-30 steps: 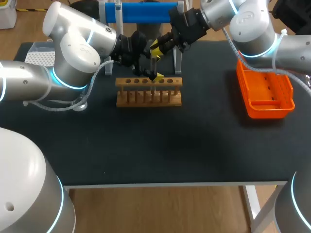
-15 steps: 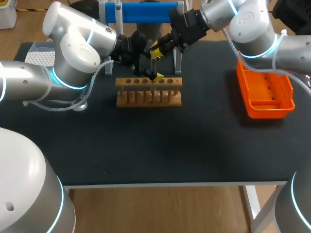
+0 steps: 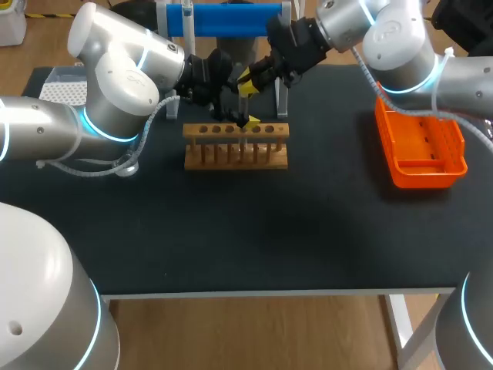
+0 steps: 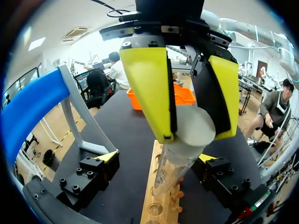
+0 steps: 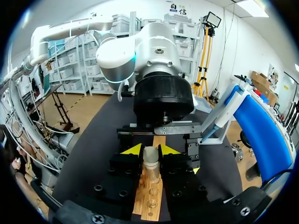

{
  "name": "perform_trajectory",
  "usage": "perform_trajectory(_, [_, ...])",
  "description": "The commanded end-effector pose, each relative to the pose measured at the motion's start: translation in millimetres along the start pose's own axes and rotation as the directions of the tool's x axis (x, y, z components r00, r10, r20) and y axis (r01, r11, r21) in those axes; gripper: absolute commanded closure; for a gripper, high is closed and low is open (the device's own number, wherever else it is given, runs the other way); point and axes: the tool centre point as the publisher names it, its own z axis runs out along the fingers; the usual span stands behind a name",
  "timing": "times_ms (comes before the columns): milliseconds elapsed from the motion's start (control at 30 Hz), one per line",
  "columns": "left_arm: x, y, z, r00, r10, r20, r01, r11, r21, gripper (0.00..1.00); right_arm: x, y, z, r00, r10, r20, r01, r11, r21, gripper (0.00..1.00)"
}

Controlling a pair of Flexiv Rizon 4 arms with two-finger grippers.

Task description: Invert the test tube, pick up the pipette, mount the tip to pipette, aspirate from beaker and dispense into the tube, eject the tip, return the pipette, and cap with the stopper.

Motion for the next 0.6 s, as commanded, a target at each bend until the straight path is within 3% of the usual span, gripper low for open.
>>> perform_trajectory(33, [-1.0,-0.2,0.3,1.000,-0.001,-0.003,0.001,1.000,-0.003,0.00,0.0,-1.6,2.1,1.000,0.001,-0.003,-0.001,1.000,0.005,1.00])
perform_trajectory(300, [-1.0,-0.2,0.3,1.000,-0.001,-0.003,0.001,1.000,-0.003,0.00,2.0,-6.8,6.2,1.000,0.004,-0.011,-0.004,1.000,0.024,1.00])
perform_trajectory(367, [-1.0,-0.2,0.3,1.000,-0.001,-0.003,0.001,1.000,-0.003,0.00,3.2,-10.3,8.3,1.000,-0.003,-0.010,0.003,0.999,0.041,0.84])
perform_trajectory(433, [-1.0,-0.2,0.3,1.000,-0.001,-0.003,0.001,1.000,-0.003,0.00,3.5,-12.0,8.8,1.000,0.000,-0.004,0.000,0.999,0.040,0.53])
perform_trajectory(467, [-1.0,-0.2,0.3,1.000,-0.001,-0.003,0.001,1.000,-0.003,0.00,3.2,-12.7,8.0,1.000,0.001,0.006,-0.002,1.000,0.031,0.07])
perform_trajectory(500, [-1.0,-0.2,0.3,1.000,-0.001,-0.003,0.001,1.000,-0.003,0.00,2.4,-12.5,6.1,1.000,0.003,0.012,-0.003,1.000,0.016,0.00])
perform_trajectory(600, [-1.0,-0.2,0.3,1.000,-0.001,-0.003,0.001,1.000,-0.003,0.00,1.3,-9.0,-2.8,1.000,-0.003,0.026,0.004,0.999,-0.051,0.00])
